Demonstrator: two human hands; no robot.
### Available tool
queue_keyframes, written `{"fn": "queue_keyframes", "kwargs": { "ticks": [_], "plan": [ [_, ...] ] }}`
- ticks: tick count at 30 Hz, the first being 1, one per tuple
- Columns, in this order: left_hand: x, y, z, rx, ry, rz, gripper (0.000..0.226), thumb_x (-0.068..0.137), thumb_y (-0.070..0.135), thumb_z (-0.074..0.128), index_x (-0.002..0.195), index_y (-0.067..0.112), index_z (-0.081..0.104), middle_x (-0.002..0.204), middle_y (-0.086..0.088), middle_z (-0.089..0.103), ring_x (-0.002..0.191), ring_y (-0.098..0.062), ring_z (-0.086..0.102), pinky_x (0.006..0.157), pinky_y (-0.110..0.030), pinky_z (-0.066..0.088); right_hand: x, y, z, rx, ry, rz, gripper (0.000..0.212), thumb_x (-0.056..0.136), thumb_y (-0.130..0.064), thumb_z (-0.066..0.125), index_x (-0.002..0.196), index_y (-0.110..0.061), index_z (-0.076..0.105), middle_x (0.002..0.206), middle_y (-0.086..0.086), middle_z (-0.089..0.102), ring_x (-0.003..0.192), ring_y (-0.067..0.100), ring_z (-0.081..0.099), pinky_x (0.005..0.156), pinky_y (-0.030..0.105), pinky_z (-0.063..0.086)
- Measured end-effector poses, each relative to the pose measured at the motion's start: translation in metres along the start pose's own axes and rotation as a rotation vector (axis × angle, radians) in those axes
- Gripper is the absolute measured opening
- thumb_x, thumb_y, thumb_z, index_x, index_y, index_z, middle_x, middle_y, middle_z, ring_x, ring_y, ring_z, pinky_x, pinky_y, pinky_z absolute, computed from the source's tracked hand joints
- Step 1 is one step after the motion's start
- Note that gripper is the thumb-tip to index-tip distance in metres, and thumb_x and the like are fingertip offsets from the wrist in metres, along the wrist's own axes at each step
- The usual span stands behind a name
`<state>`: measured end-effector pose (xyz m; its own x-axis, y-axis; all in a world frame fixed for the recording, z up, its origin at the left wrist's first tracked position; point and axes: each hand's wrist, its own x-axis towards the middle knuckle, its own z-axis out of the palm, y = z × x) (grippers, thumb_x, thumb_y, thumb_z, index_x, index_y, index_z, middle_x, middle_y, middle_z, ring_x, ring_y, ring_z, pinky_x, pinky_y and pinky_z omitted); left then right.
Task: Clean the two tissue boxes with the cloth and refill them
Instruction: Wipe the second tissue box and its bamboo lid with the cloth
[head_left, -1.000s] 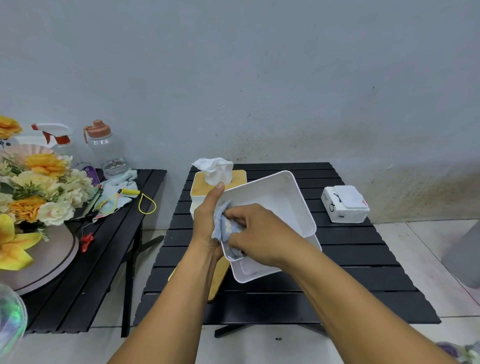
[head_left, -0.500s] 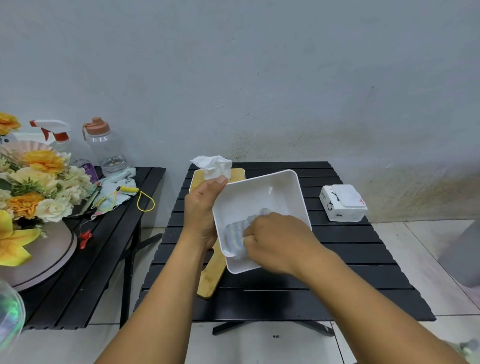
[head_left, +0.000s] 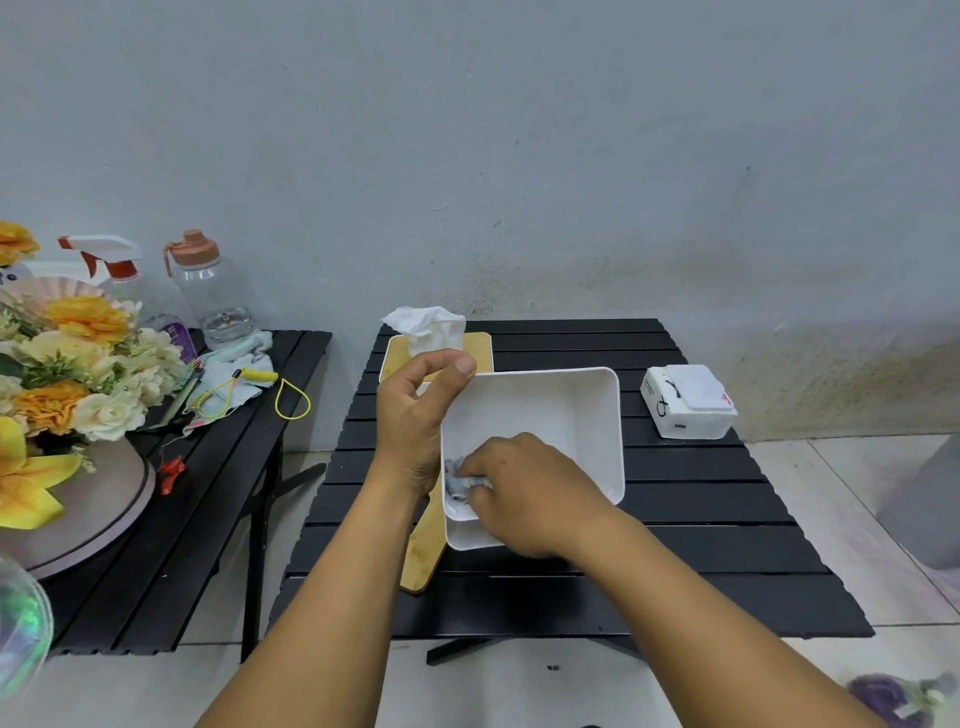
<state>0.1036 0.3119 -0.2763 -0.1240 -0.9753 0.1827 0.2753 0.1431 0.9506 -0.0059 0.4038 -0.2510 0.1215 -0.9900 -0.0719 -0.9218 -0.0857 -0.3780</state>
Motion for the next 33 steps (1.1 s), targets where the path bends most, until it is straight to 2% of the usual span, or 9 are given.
{"fn": "queue_keyframes", "kwargs": {
  "ticks": [3,7,11,14,17,20,25,29,33],
  "plan": [
    [0.004,-0.001,-0.005,-0.028,0.01,-0.025,0.046,0.066,0.047,0.082,0.094,0.01,0.076,0.087,-0.007,0.067,0.077,-0.025,0.062,0.069,-0.036,0.051,-0.01,0.005,-0.008,-0.059,0.016,-0.027,0.021,0.096,-0.03,0.04,0.093,-0.024,0.061,0.109,-0.003,0.058,0.11,0.024,0.048,0.07,0.036,0.039],
    [0.007,0.002,-0.007,-0.065,-0.005,-0.074,0.04,0.066,0.044,0.083,0.091,0.014,0.075,0.081,-0.006,0.067,0.073,-0.024,0.06,0.066,-0.034,0.052,-0.022,0.014,-0.012,-0.307,-0.09,-0.02,0.05,0.088,-0.044,0.045,0.135,-0.028,0.048,0.133,-0.002,0.045,0.125,0.025,0.038,0.089,0.04,0.042],
    [0.005,0.005,0.0,-0.051,-0.041,-0.124,0.038,0.068,0.039,0.084,0.094,0.013,0.074,0.083,-0.004,0.069,0.073,-0.021,0.064,0.066,-0.033,0.054,-0.017,0.018,0.001,-0.399,0.027,-0.058,0.041,0.089,-0.018,0.052,0.13,-0.022,0.054,0.127,0.002,0.048,0.117,0.029,0.041,0.068,0.034,0.035],
    [0.007,0.005,-0.003,-0.043,-0.098,-0.147,0.06,0.064,0.048,0.083,0.114,0.017,0.071,0.111,-0.005,0.071,0.095,-0.021,0.068,0.077,-0.034,0.056,-0.012,0.02,0.007,-0.382,0.105,-0.062,0.04,0.093,-0.012,0.049,0.131,-0.02,0.056,0.126,0.004,0.049,0.116,0.029,0.041,0.065,0.034,0.031],
    [0.009,0.002,-0.011,0.119,-0.235,-0.177,0.089,0.066,0.054,0.083,0.147,0.039,0.05,0.147,0.001,0.058,0.129,-0.018,0.061,0.102,-0.04,0.052,-0.007,0.025,0.008,-0.324,0.233,-0.015,0.04,0.094,-0.014,0.049,0.134,-0.021,0.054,0.124,0.004,0.051,0.114,0.029,0.041,0.064,0.034,0.032],
    [0.004,0.0,-0.01,0.192,-0.39,-0.193,0.084,0.076,0.036,0.075,0.153,0.041,0.041,0.132,-0.003,0.07,0.114,-0.022,0.072,0.095,-0.041,0.059,-0.001,0.028,0.001,-0.304,0.321,-0.003,0.038,0.094,-0.013,0.05,0.13,-0.02,0.058,0.123,0.005,0.053,0.114,0.029,0.043,0.063,0.035,0.032],
    [0.003,-0.003,-0.011,0.275,-0.28,-0.132,0.085,0.064,0.044,0.064,0.148,0.04,0.052,0.111,-0.001,0.076,0.103,-0.022,0.072,0.094,-0.043,0.054,0.003,0.028,-0.02,-0.284,0.143,0.124,0.026,0.089,-0.032,0.064,0.112,-0.019,0.062,0.099,0.003,0.05,0.102,0.029,0.054,0.067,0.033,0.038],
    [0.001,-0.004,-0.007,0.23,-0.27,-0.157,0.07,0.07,0.043,0.062,0.14,0.033,0.061,0.116,-0.005,0.075,0.109,-0.029,0.07,0.09,-0.045,0.055,0.003,0.028,-0.049,-0.08,-0.002,0.324,0.042,0.075,-0.035,0.08,0.108,-0.017,0.06,0.102,0.005,0.063,0.087,0.025,0.062,0.071,0.032,0.053],
    [-0.002,-0.004,-0.004,0.201,-0.236,-0.18,0.055,0.078,0.036,0.06,0.132,0.033,0.068,0.118,-0.001,0.076,0.111,-0.028,0.071,0.087,-0.041,0.055,0.004,0.033,-0.06,0.29,-0.031,0.38,0.034,0.073,-0.022,0.083,0.098,-0.006,0.068,0.074,0.006,0.064,0.06,0.021,0.056,0.051,0.023,0.041]
  ]
}}
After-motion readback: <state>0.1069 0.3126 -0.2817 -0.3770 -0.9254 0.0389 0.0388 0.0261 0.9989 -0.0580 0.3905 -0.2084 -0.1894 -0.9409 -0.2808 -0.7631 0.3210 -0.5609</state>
